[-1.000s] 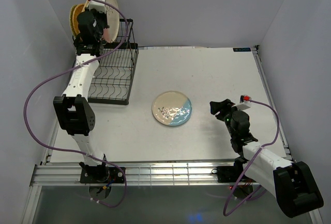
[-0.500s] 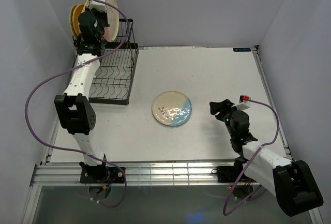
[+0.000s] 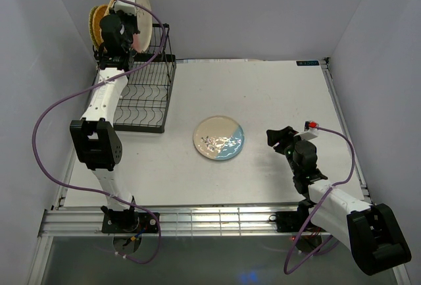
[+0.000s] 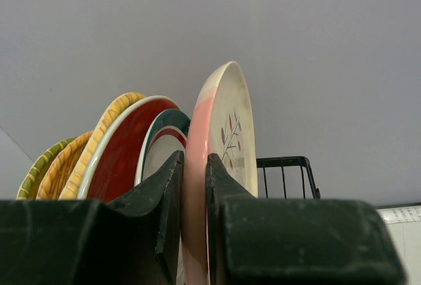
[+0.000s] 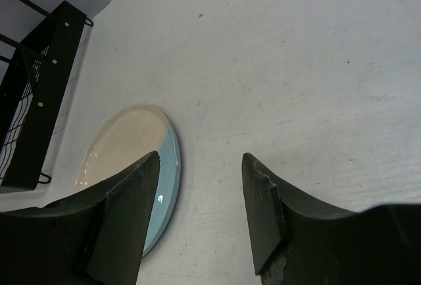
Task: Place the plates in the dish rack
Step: Insert the plate into the dish rack.
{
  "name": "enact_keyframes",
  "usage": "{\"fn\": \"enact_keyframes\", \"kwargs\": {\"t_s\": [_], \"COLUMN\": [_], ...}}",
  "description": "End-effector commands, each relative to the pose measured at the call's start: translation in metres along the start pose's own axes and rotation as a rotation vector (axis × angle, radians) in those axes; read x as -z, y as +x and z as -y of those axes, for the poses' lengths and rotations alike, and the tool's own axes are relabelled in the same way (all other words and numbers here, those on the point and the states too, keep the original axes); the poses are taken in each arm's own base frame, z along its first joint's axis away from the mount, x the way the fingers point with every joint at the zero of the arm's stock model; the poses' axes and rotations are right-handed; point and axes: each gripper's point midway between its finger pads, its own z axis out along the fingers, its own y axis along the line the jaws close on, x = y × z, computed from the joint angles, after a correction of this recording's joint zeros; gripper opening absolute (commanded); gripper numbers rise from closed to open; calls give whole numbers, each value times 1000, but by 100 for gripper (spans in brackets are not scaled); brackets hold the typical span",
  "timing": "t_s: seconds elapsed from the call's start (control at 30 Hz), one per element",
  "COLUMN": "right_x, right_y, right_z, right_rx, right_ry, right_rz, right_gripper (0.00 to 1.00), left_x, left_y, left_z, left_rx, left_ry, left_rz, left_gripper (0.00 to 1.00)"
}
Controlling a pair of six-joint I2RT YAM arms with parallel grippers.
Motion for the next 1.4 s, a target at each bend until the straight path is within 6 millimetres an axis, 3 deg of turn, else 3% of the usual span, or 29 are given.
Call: {"fn": "enact_keyframes", "kwargs": {"t_s": [0.0,0.33,0.73,1.2,1.37], "right_x": [-6,-6,-6,-6,-7], "right_y": [-26,-25,-26,-25,-25], "right_z": [-22,-22,-22,-21,-22], "right_rx": [-11,-11,-9,-9,-9], "right_ry": [-57,-56,-58,-56,-57], "right_rz": [72,70,71,68,67], "right_gripper": [59,59,59,59,59], "left_x": [7,16,23,9,7], "left_y": [-57,-74,-86,-55,-46], "left_z": [-17,-33,-38,-28,-26], "left_rx": [0,-9,-12,-11,-14], "left_ry": [-66,-137,-153,-117,-110], "left_rz": [138,176,206,150,128], "left_gripper": [0,0,0,0,20]}}
